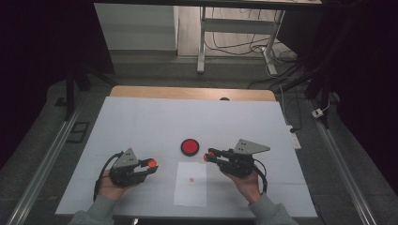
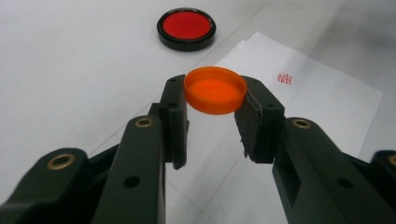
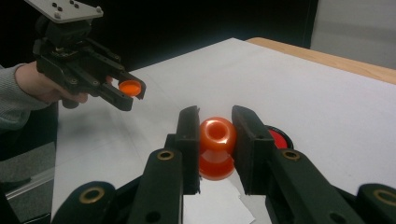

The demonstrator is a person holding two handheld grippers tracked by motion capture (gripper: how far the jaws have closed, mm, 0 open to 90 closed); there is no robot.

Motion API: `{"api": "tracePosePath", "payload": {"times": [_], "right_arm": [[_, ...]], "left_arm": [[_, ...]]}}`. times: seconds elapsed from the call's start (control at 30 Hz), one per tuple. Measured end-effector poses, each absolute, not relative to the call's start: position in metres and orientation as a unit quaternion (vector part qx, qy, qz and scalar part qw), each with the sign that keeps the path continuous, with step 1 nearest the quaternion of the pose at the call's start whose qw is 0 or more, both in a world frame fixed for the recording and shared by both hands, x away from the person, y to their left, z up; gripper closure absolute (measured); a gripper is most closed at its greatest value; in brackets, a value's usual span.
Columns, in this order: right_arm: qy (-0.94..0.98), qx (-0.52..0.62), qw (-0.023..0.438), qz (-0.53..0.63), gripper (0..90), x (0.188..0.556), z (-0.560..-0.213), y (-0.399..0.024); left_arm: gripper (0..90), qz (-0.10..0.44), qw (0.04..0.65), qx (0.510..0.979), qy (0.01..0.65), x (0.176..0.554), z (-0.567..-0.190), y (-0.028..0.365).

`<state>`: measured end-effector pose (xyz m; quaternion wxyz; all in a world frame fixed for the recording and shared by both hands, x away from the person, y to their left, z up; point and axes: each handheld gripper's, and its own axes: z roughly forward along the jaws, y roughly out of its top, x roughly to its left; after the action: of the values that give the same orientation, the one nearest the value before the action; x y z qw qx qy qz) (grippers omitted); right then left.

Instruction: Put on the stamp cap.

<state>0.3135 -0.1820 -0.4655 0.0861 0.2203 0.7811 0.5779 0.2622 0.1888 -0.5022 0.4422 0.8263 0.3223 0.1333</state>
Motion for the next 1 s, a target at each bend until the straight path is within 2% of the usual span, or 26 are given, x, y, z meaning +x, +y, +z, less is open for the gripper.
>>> {"api": "tracePosePath", "payload": {"times": [1.0], "right_arm": [[0.779, 0.221, 0.088, 0.58, 71.7, 0.315, -0.464, -0.182]], "left_arm": [[64.9, 0.121, 0.447, 0.841, 0.28, 0.282, -0.484, 0.148]]}}
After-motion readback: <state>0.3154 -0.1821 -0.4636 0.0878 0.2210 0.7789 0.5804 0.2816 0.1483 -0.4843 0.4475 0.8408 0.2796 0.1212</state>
